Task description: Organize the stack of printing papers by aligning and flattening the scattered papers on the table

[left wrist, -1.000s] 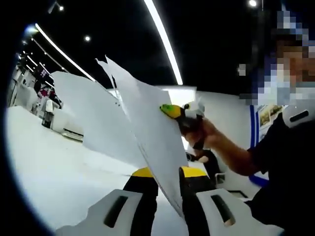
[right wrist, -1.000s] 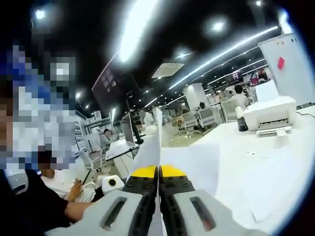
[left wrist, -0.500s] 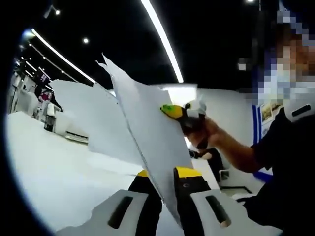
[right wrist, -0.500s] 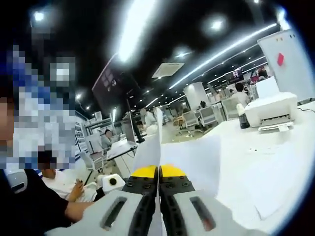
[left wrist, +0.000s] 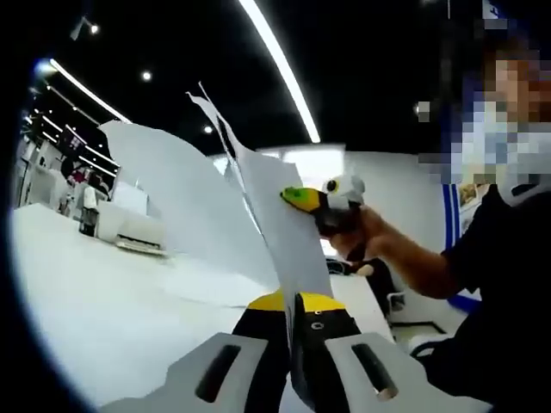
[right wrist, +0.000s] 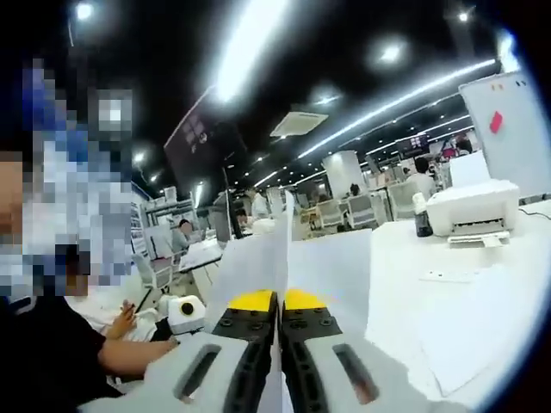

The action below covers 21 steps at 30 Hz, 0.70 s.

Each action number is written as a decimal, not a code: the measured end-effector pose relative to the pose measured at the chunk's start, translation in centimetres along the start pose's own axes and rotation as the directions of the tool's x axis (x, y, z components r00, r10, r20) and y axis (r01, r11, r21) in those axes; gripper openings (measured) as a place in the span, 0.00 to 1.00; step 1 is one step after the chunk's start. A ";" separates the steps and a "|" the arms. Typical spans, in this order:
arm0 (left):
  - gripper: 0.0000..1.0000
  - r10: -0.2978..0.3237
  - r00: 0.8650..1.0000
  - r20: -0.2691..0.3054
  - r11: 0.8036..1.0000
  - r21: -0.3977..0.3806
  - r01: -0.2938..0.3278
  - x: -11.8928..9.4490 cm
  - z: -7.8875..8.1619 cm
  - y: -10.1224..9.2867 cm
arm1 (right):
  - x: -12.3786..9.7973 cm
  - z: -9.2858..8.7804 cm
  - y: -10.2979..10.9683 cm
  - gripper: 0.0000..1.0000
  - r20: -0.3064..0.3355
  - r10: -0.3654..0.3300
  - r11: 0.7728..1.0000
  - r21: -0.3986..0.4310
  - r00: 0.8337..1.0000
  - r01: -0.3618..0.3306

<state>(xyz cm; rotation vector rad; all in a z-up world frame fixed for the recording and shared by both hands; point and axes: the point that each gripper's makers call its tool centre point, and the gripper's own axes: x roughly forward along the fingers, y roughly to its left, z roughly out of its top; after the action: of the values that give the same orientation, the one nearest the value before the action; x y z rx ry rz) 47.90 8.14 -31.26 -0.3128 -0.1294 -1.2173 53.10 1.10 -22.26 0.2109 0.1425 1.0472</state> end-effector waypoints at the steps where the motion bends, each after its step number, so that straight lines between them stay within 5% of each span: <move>1: 0.06 -0.003 1.000 0.001 1.000 -0.001 0.003 0.0 0.0 -0.1 | 0.0 0.0 -0.1 0.05 -0.002 -0.008 1.000 -0.008 1.000 0.008; 10: 0.06 -0.003 1.000 0.010 1.000 -0.005 0.003 -0.1 0.3 -0.1 | -1.0 0.5 -0.2 0.18 0.000 -0.036 0.997 -0.072 0.999 0.036; 21: 0.06 0.020 1.000 0.006 0.999 -0.036 -0.020 -0.3 0.1 0.6 | -3.2 1.5 -0.4 0.22 0.014 -0.074 0.987 -0.139 0.997 0.075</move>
<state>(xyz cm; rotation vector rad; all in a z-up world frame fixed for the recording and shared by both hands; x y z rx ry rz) 48.34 8.57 -31.30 -0.3483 -0.1094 -1.1998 52.13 -2.05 -20.82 0.0825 0.0685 0.9778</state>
